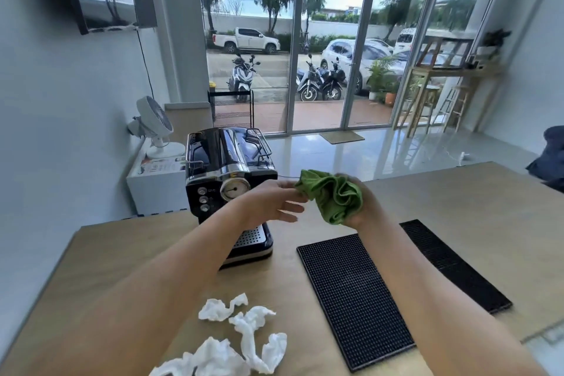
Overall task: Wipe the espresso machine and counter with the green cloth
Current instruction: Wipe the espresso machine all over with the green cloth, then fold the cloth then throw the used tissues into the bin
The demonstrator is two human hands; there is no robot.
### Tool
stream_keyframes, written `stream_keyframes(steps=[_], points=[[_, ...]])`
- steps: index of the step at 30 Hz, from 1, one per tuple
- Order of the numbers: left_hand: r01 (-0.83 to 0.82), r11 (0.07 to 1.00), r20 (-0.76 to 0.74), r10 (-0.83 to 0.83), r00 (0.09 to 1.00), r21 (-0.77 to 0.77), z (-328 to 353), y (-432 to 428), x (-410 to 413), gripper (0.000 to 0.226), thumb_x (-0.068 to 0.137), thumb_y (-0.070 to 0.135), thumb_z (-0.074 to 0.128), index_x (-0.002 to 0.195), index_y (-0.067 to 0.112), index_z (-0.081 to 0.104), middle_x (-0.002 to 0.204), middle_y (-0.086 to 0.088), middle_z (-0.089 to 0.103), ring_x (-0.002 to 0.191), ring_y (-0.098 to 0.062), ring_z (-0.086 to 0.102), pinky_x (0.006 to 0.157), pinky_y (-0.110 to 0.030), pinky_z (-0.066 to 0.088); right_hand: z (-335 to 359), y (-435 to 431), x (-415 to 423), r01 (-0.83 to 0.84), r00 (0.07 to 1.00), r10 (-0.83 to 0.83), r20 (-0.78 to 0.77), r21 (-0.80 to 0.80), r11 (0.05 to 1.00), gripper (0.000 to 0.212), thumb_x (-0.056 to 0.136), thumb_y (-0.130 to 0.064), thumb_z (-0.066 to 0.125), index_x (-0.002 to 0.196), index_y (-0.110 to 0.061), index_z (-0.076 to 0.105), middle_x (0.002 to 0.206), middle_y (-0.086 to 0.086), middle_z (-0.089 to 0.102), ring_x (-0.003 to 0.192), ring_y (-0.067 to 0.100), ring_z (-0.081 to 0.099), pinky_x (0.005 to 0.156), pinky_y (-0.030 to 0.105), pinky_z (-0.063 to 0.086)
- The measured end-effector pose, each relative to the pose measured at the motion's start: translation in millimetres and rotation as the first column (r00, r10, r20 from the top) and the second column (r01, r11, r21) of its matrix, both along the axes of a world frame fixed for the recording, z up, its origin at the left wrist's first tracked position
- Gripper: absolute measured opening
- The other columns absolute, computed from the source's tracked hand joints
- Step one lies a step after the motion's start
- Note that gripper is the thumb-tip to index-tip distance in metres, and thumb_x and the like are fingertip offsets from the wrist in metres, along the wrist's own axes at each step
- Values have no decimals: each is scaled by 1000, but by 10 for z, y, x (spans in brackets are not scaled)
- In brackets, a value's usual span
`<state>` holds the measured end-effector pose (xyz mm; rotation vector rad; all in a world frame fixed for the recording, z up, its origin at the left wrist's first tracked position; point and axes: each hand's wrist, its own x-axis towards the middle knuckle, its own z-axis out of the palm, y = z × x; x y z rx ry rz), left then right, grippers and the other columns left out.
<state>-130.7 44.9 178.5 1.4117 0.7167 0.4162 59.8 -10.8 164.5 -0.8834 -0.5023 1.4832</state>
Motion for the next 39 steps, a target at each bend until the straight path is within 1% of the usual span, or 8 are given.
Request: stream_keyframes(steps=[5,7,10,13,16,21,31,39], points=[[-80,986,11,82,997,-148,-199,-225,298,23,94,22,51,102,5,64,93,-11,66,84,-25,64,84,-39,53,-341,-251,22,10,996,-21,-88,-133,991,47,99,-16,26,112,12,62,92,29,69,78,34,72,62,39,60],[-134,983,-80,125,989,-124,-289,-311,413,23,92,28,56,95,7,63,83,-10,65,74,-23,64,77,-38,55,-425,-361,3,-59,998,54,-39,-159,986,48,98,-12,26,101,13,67,92,30,70,77,37,73,60,46,60],[-256,967,-191,247,950,-21,-470,-368,583,26,88,31,64,98,7,63,73,-7,63,61,-18,59,63,-32,57,-670,-480,53,-38,997,55,56,-271,962,36,100,-19,37,87,2,63,69,19,69,61,29,68,56,38,59],[-359,929,-270,368,890,83,-645,-364,730,25,83,34,69,91,10,67,71,-7,64,58,-19,60,56,-29,55,-867,-574,182,12,984,38,175,-272,962,59,99,-50,37,99,-2,69,87,21,72,84,33,67,89,45,53],[-365,913,-332,407,851,182,-733,-426,929,22,82,35,70,78,14,67,68,-7,64,57,-19,62,56,-31,57,-944,-746,394,-117,913,184,364,-198,973,69,89,-69,43,106,-10,74,104,18,72,100,35,67,99,53,47],[-192,919,-418,333,845,344,-672,-655,1211,19,76,33,77,87,21,67,76,1,64,68,-14,63,47,-22,50,-1150,-917,739,-102,712,233,663,-230,968,114,52,-69,82,147,-35,28,131,10,60,107,24,66,88,47,56],[71,895,-574,220,789,441,-457,-921,1214,21,71,33,81,87,21,73,73,2,58,67,-16,54,50,-23,45,-1316,-1181,1063,-153,652,197,732,-127,980,33,81,-13,74,109,-21,59,97,10,68,85,20,65,73,39,57],[204,897,-738,175,651,393,-457,-1112,912,15,66,18,83,80,23,77,76,0,74,65,-8,59,62,-29,52,-991,-1314,1369,-306,663,256,703,-58,950,12,91,-9,65,102,-15,66,85,6,66,75,15,62,60,27,51]])
